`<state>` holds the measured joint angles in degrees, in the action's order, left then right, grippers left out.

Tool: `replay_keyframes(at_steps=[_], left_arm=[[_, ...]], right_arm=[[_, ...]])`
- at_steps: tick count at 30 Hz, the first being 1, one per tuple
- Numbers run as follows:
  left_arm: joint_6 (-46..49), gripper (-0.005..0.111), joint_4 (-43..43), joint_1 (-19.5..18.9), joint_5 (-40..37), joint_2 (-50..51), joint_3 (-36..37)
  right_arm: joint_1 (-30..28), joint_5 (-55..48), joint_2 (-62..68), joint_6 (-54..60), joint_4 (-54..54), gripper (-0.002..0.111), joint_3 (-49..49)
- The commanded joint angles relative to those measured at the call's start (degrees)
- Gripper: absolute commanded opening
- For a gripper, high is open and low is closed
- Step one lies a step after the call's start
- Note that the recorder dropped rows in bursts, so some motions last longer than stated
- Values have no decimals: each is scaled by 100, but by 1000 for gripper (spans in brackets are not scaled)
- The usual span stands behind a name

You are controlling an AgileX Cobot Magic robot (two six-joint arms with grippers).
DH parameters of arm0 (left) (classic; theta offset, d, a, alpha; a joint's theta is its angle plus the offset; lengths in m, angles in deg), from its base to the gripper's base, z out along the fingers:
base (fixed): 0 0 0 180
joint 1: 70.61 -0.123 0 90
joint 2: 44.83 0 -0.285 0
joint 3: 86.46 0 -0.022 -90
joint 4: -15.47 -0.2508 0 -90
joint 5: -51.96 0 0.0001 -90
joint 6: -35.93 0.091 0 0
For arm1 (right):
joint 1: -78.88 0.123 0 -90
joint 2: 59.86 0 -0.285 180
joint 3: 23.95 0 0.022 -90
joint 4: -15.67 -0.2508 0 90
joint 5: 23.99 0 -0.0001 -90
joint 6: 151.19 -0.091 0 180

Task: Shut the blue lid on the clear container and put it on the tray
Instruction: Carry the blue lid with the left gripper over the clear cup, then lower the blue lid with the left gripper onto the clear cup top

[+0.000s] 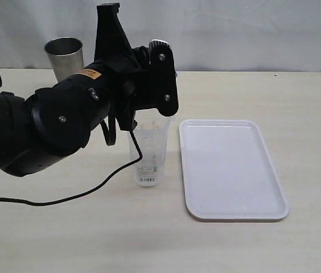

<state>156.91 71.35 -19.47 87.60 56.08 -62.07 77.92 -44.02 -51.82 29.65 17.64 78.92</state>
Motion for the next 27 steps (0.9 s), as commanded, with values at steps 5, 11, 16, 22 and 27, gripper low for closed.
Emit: replay_keyframes(at_steps=[5,11,16,22,27], left_arm=[[177,0,279,236,164,-31,10],[177,0,317,225,216,-31,10],[177,0,430,237,216,-31,10],[177,0,332,356,483,-31,243],[177,0,311,356,537,-41,274]], right_arm=[[-22,25,-25,-13,18,5,-8],[-22,25,-25,-13,18,5,-8],[-22,25,-25,-13,18,5,-8],[-22,25,-25,-13,18,5,-8],[-22,25,-25,-13,18,5,-8]])
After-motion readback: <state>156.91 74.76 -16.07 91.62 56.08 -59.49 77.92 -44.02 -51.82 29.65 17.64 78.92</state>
